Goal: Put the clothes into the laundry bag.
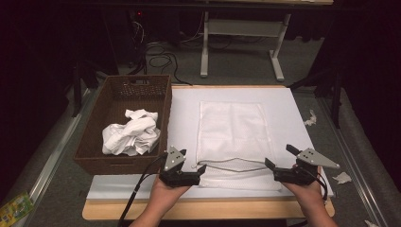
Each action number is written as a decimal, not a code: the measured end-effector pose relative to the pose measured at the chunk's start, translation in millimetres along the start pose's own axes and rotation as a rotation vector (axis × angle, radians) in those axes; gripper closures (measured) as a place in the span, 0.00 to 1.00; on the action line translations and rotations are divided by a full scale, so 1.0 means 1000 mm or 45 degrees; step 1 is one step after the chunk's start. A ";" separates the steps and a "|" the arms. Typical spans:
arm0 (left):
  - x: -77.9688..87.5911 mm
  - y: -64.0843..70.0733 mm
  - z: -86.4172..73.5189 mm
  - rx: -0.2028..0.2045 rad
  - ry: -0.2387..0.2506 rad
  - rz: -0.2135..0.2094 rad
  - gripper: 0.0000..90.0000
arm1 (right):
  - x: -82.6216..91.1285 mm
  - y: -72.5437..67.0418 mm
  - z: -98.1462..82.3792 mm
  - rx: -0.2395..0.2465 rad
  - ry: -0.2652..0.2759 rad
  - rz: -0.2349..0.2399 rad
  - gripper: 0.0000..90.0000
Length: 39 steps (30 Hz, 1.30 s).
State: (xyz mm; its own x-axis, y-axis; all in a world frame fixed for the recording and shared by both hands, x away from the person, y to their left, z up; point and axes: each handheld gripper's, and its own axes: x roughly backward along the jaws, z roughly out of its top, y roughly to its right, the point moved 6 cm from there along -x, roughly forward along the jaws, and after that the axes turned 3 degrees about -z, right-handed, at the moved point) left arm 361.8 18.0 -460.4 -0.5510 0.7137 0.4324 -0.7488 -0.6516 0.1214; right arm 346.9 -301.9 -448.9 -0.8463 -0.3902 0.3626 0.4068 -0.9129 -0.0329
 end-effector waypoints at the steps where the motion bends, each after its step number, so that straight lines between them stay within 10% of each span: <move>1: -0.002 0.002 -0.001 -0.031 -0.006 0.018 0.13 | -0.001 0.001 -0.001 0.005 -0.007 -0.002 0.01; 39: -0.019 0.007 -0.008 -0.009 -0.072 -0.095 0.16 | -0.004 0.011 -0.007 -0.004 -0.042 -0.057 0.00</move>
State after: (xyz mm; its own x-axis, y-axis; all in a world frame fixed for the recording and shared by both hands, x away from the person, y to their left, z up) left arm 364.1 1.6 -475.3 -0.4721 0.7446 0.4719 -0.7897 -0.5951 0.1491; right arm 352.8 -311.3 -457.4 -0.8518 -0.3449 0.3943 0.3676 -0.9298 -0.0190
